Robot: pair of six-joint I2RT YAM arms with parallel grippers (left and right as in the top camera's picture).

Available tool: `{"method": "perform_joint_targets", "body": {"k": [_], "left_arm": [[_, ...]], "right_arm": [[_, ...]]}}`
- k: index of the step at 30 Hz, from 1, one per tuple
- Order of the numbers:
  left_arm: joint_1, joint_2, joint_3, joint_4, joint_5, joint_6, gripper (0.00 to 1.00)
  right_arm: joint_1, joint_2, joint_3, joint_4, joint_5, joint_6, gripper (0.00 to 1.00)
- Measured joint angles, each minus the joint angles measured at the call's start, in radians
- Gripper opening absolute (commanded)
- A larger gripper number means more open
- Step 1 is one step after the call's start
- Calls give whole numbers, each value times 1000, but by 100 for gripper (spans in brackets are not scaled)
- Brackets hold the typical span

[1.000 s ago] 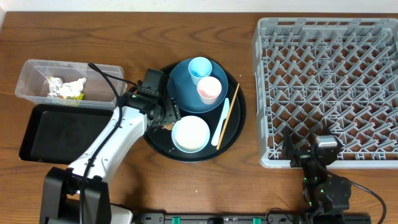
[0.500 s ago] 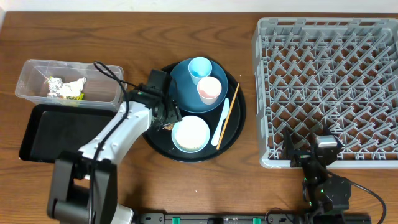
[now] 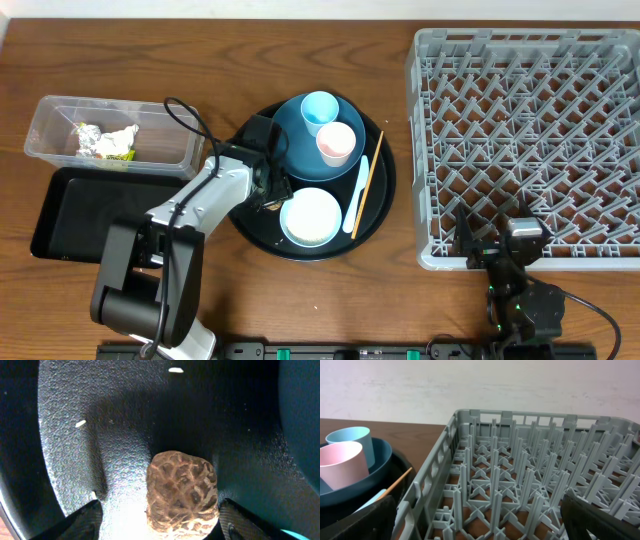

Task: Sort waste into correct bins and load items into the dishwasher rack
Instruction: 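Move the left gripper to the brown shell on the tray and grasp it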

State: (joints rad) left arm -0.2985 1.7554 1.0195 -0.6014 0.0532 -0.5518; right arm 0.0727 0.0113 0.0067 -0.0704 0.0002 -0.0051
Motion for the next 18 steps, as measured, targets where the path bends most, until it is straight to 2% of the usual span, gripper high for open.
{"method": "perform_joint_targets", "body": {"k": [3,8,18], "left_arm": [[-1,0,0,0,0,-1,62],[-1,0,0,0,0,2,58],[-1,1,0,1,-1,2,58]], "right_arm": [[0,0,0,0,0,0,99],[0,0,0,0,0,0,99],[0,0,0,0,0,0,99]]}}
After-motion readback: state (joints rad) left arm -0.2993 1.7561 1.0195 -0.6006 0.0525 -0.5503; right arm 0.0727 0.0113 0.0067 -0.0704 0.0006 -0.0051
